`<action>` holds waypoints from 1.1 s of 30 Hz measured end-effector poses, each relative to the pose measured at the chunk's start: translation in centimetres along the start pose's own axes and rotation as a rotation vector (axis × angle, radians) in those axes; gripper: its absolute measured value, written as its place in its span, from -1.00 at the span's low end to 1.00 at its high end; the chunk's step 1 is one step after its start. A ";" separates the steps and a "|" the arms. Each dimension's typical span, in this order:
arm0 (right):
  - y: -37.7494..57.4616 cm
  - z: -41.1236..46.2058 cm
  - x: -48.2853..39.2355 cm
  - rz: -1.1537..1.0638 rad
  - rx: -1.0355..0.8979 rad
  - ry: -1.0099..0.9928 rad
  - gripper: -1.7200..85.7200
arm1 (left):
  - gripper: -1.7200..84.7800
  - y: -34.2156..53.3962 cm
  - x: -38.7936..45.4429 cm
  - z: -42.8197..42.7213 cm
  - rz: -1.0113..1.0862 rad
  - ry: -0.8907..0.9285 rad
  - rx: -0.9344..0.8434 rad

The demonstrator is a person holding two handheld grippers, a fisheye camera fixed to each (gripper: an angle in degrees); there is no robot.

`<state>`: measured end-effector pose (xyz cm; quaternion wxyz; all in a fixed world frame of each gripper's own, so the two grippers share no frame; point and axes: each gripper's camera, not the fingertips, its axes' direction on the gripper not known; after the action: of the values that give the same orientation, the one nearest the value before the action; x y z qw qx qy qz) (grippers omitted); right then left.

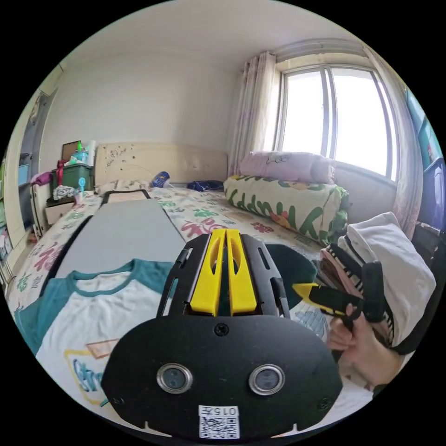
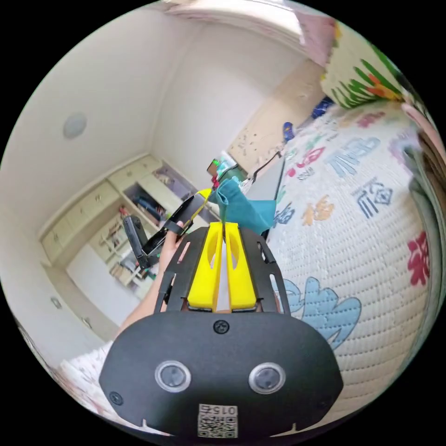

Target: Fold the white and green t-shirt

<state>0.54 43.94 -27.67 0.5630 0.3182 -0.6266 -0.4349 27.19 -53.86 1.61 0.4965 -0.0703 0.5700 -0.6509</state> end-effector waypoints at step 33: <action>26.0 13.9 3.5 -0.645 -0.660 0.058 -0.89 | -0.94 17.9 8.2 -27.9 0.361 -0.130 0.139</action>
<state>-11.28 54.31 -2.55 0.4875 0.3127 -0.3072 -0.7551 14.93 -38.52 -26.30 0.6443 0.0255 0.4939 -0.5833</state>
